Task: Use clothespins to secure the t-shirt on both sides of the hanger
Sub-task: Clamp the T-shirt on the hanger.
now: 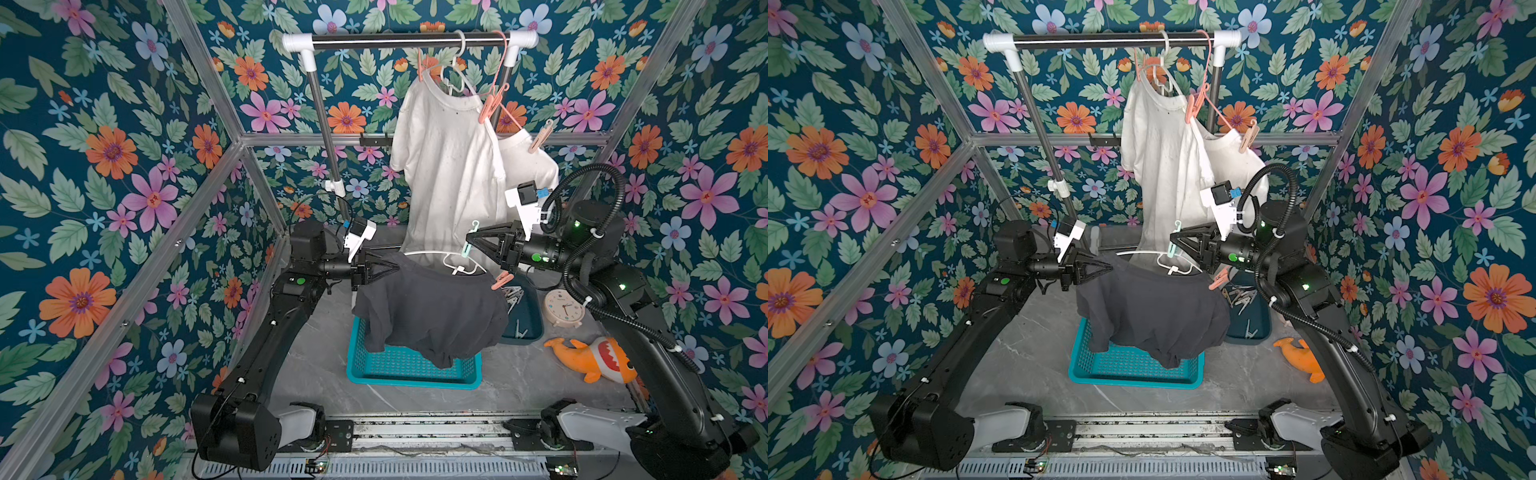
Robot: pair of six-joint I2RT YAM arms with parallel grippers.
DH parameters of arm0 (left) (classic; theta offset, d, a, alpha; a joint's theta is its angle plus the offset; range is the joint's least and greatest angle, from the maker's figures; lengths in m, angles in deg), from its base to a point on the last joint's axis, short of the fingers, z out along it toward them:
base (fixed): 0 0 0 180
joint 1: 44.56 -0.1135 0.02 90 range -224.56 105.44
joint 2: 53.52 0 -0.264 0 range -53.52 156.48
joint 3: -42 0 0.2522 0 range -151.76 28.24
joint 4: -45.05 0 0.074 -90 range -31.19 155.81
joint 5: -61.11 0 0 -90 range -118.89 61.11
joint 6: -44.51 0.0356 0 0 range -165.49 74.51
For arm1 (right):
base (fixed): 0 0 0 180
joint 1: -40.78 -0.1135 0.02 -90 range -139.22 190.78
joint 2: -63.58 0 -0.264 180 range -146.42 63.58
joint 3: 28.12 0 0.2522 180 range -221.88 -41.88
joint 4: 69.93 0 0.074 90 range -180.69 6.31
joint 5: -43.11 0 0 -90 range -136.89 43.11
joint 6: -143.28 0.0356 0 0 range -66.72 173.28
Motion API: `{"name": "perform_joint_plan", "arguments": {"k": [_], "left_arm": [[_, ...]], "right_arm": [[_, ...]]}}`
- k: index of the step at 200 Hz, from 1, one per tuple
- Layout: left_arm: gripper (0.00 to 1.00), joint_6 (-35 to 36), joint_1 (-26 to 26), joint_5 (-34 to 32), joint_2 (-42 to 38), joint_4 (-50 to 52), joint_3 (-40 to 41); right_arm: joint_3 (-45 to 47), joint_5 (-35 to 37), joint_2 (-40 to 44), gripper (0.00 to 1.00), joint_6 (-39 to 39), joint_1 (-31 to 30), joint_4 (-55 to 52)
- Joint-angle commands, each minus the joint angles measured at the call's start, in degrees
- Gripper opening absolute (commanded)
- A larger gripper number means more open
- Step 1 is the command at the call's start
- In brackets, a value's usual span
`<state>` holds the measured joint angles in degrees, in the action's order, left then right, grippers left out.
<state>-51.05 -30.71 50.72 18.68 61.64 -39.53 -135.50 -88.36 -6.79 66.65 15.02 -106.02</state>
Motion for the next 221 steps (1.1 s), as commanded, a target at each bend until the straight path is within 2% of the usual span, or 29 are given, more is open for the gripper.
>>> {"name": "perform_joint_plan", "arguments": {"k": [1,27,45,104,221], "left_arm": [[0.00,0.57,0.55,0.59,0.21,-0.72,-0.74],[0.00,0.85,2.28,0.29,1.15,-0.19,-1.56],[0.00,3.52,2.88,-0.07,1.69,3.18,-3.02],[0.00,6.59,3.38,-0.16,2.94,7.19,-5.58],[0.00,10.04,3.83,-1.30,2.68,10.53,-6.41]], "right_arm": [[-3.02,-2.33,-2.90,0.07,-2.57,-2.00,3.17],[-5.95,-3.06,-6.40,0.07,-4.00,-4.67,3.56],[-7.83,-3.87,-8.87,0.07,-4.48,-5.97,3.43],[-12.10,-6.68,-15.85,0.07,-5.34,-7.54,3.63],[-26.63,-7.92,-29.16,0.06,-11.85,-10.52,-11.37]]}}
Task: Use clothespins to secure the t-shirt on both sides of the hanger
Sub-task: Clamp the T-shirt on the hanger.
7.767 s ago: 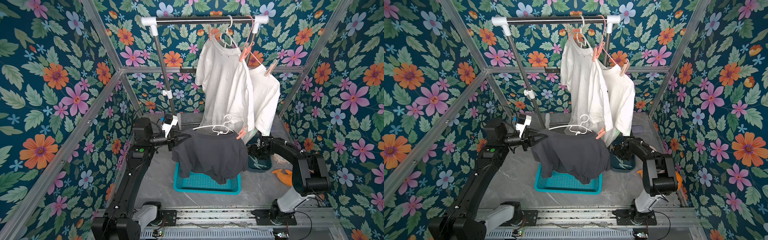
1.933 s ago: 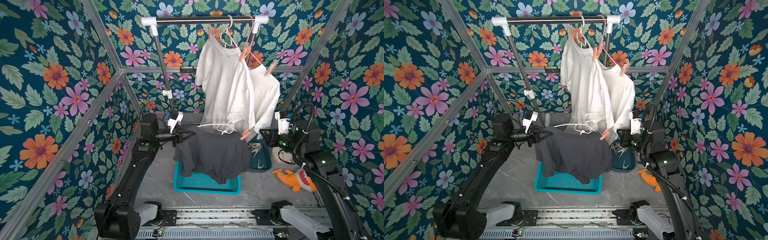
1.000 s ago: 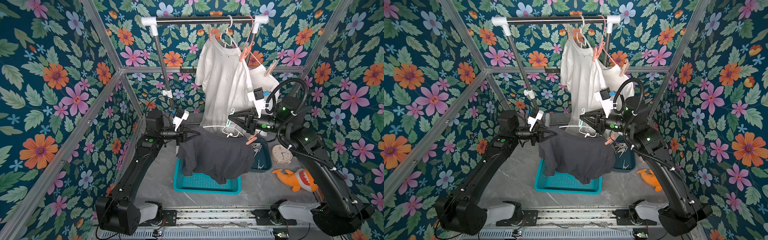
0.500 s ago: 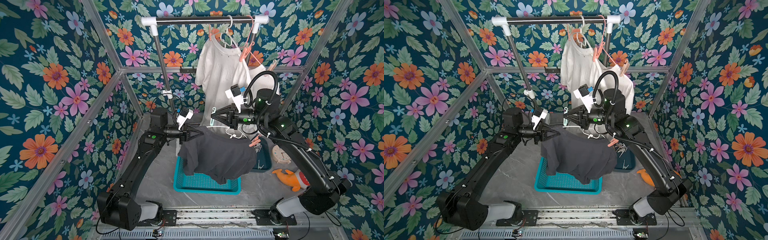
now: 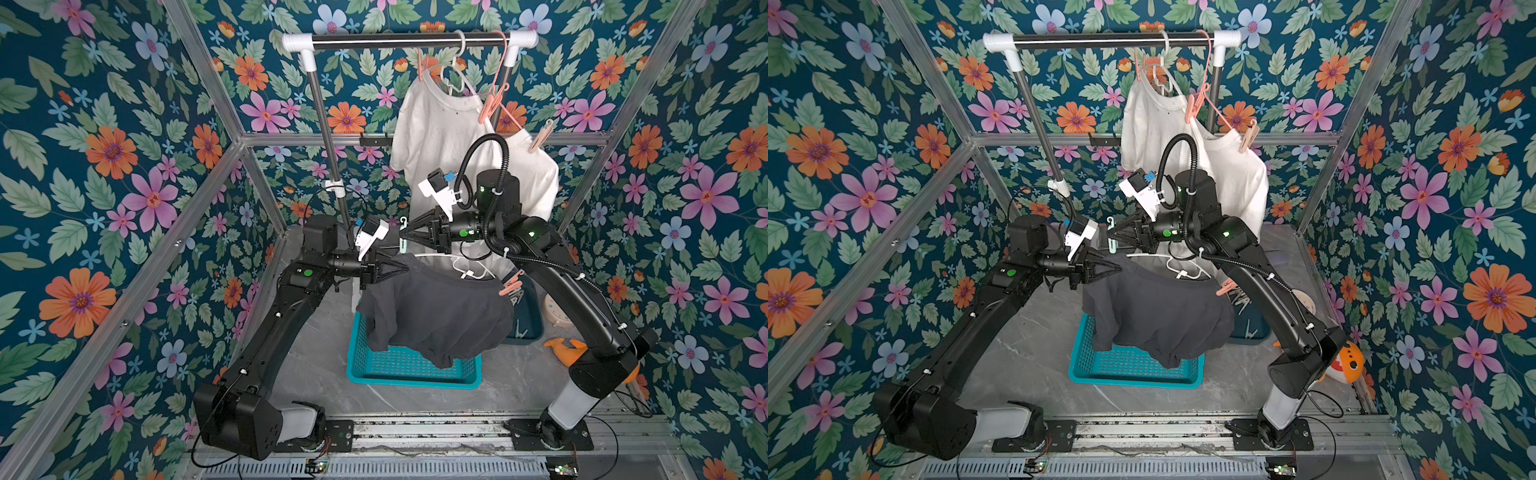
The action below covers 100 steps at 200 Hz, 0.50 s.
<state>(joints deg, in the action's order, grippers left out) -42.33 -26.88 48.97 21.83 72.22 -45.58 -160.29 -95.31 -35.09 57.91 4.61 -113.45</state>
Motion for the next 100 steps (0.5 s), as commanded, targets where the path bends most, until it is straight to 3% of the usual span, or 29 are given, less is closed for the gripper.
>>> {"name": "perform_joint_plan", "arguments": {"k": [1,100], "left_arm": [[0.00,1.37,0.00,0.45,-0.47,-0.01,-0.36],[0.00,2.63,0.11,-0.07,-0.82,0.78,-0.33]], "right_arm": [[-1.97,-1.01,-0.88,0.06,-3.21,-0.13,-4.10],[0.54,0.33,0.56,0.02,-6.01,-0.22,-8.64]]}}
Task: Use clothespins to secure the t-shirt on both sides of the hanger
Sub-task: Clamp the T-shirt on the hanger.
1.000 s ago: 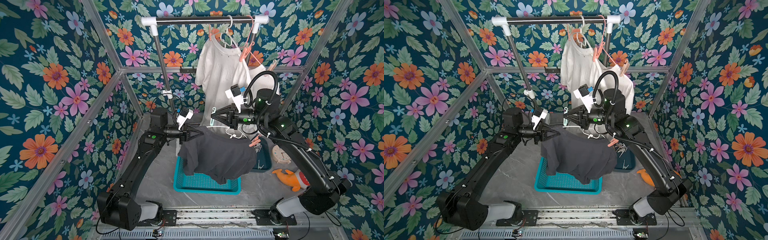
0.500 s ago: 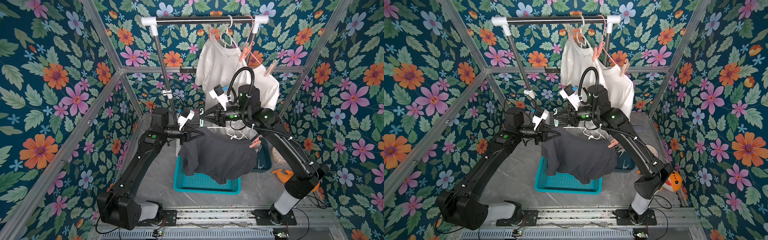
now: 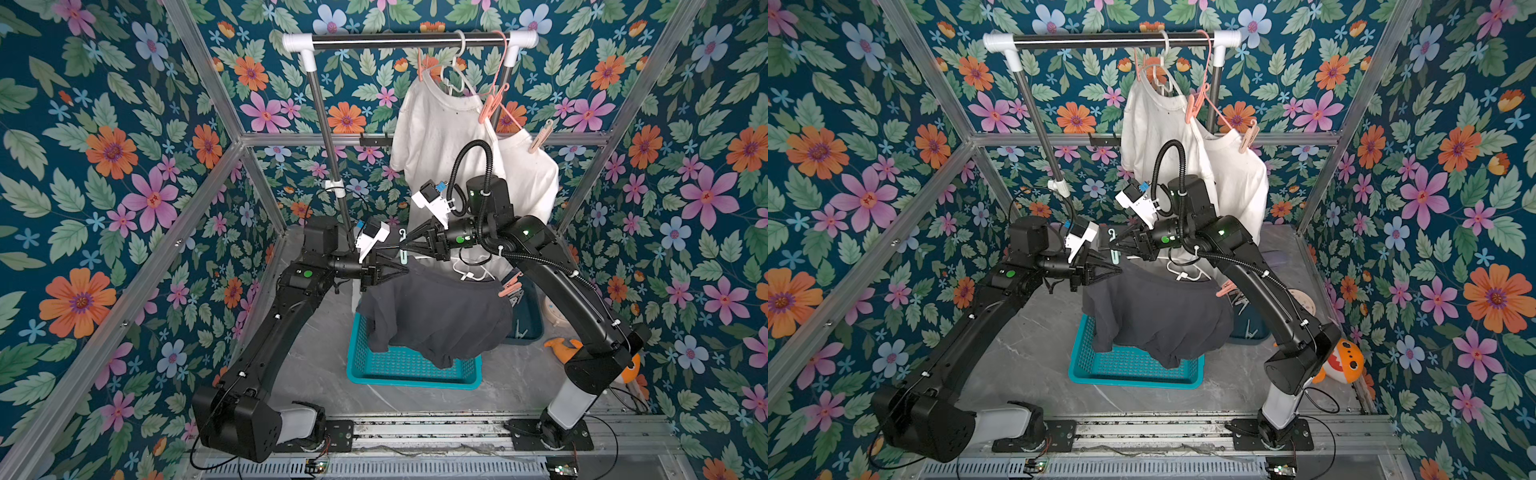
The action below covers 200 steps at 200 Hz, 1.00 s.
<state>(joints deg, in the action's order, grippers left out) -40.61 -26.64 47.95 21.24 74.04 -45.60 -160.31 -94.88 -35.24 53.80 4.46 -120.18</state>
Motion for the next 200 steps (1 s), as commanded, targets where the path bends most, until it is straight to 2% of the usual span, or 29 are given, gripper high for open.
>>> {"name": "perform_joint_plan", "arguments": {"k": [1,102,121,145,157,179,190,200], "left_arm": [[0.00,0.91,-0.10,1.04,-0.23,-1.01,-0.32],[0.00,2.25,-0.15,0.53,-1.02,-0.78,-0.25],[0.00,2.54,-0.14,0.20,-1.28,-0.78,-0.25],[0.00,2.58,-0.13,0.40,-1.54,-0.79,0.08],[0.00,2.93,-0.15,0.05,-1.87,-0.74,0.55],[0.00,3.07,-0.17,-0.10,-1.77,-0.70,0.97],[0.00,3.20,-0.08,-0.11,-1.72,-0.56,0.97],[0.00,3.28,-0.12,-0.26,-1.80,-0.57,1.06]], "right_arm": [[0.57,-0.19,0.73,0.02,-1.91,-0.07,-1.92],[-2.67,0.65,-1.61,0.00,-5.73,0.00,-9.80],[-3.31,1.37,-2.37,0.02,-5.84,0.07,-10.87],[-3.25,1.43,-2.36,0.21,-6.23,0.06,-10.91],[-3.17,1.64,-2.07,0.37,-6.14,0.00,-10.56],[-4.88,2.95,-1.79,0.57,-6.31,-0.04,-10.83],[-6.16,3.36,-1.86,0.75,-6.54,0.06,-11.49],[-6.91,4.45,-1.68,0.81,-6.65,0.07,-11.79]]}}
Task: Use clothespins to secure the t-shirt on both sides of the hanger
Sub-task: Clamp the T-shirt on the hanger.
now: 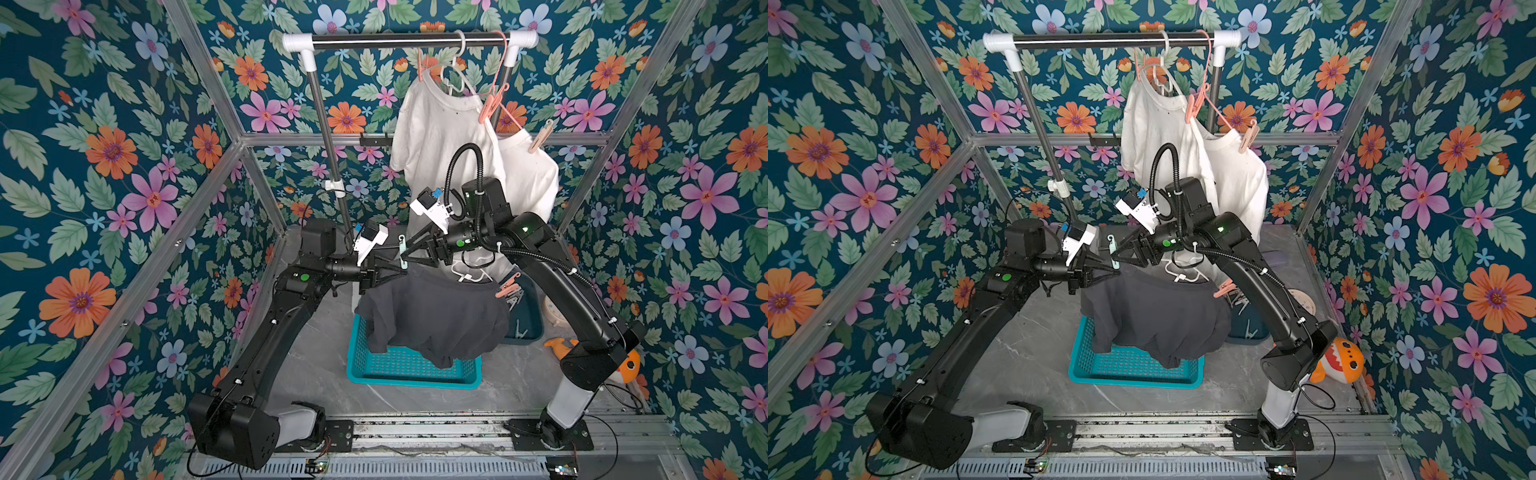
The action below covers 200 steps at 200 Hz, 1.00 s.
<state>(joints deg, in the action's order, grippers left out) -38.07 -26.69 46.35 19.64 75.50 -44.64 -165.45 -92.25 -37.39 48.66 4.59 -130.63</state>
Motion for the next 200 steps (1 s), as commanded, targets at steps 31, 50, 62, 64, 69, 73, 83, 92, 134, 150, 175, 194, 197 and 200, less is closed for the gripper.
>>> {"name": "perform_joint_plan", "arguments": {"k": [31,50,62,64,69,73,83,92,134,150,175,194,197,200], "left_arm": [[0.00,1.34,-0.24,0.55,-0.21,-1.30,0.37],[0.00,1.87,-0.88,1.23,-0.63,-1.02,0.68],[0.00,1.94,-1.47,1.47,-0.91,-1.46,1.05],[0.00,1.91,-1.57,1.55,-0.87,-1.57,1.13],[0.00,1.92,-1.82,1.97,-1.00,-1.85,1.24],[0.00,1.91,-2.06,2.09,-0.96,-1.98,1.33],[0.00,1.94,-2.62,2.12,-1.09,-2.14,1.28],[0.00,1.96,-3.18,2.44,-1.25,-2.23,1.16],[0.00,-1.51,-5.86,4.86,-1.77,-7.03,1.25],[0.00,-1.95,-6.97,5.57,-2.20,-7.62,0.98],[0.00,-3.03,-8.69,7.38,-3.24,-9.09,1.14],[0.00,-5.27,-9.42,9.04,-3.98,-11.14,1.75],[0.00,-5.37,-9.43,9.08,-4.15,-11.23,1.81],[0.00,-5.42,-9.51,9.13,-4.36,-11.32,1.89]], "right_arm": [[-2.74,4.14,2.96,0.89,-2.21,-0.03,-2.53],[-0.34,7.55,5.41,0.90,-2.58,-0.08,-3.07],[3.57,9.81,10.09,0.89,-2.52,0.10,-1.69],[4.34,10.02,10.75,0.90,-2.44,0.18,-1.32],[6.44,10.47,12.27,0.89,-2.15,0.47,-0.17],[8.18,10.69,13.57,0.89,-1.86,0.70,0.82],[11.78,11.35,16.61,0.89,-1.30,1.25,2.51],[14.62,12.81,19.32,0.89,-0.86,1.63,3.61],[27.48,15.63,30.42,0.90,1.22,4.42,7.02],[31.63,15.68,33.36,0.90,2.14,6.23,7.74],[38.47,14.83,38.34,0.90,3.41,9.96,9.45],[45.86,9.30,43.14,0.91,4.10,14.05,12.92],[47.21,8.71,43.88,0.91,4.10,14.54,13.77],[48.67,8.35,44.80,0.91,4.16,14.90,14.39]]}}
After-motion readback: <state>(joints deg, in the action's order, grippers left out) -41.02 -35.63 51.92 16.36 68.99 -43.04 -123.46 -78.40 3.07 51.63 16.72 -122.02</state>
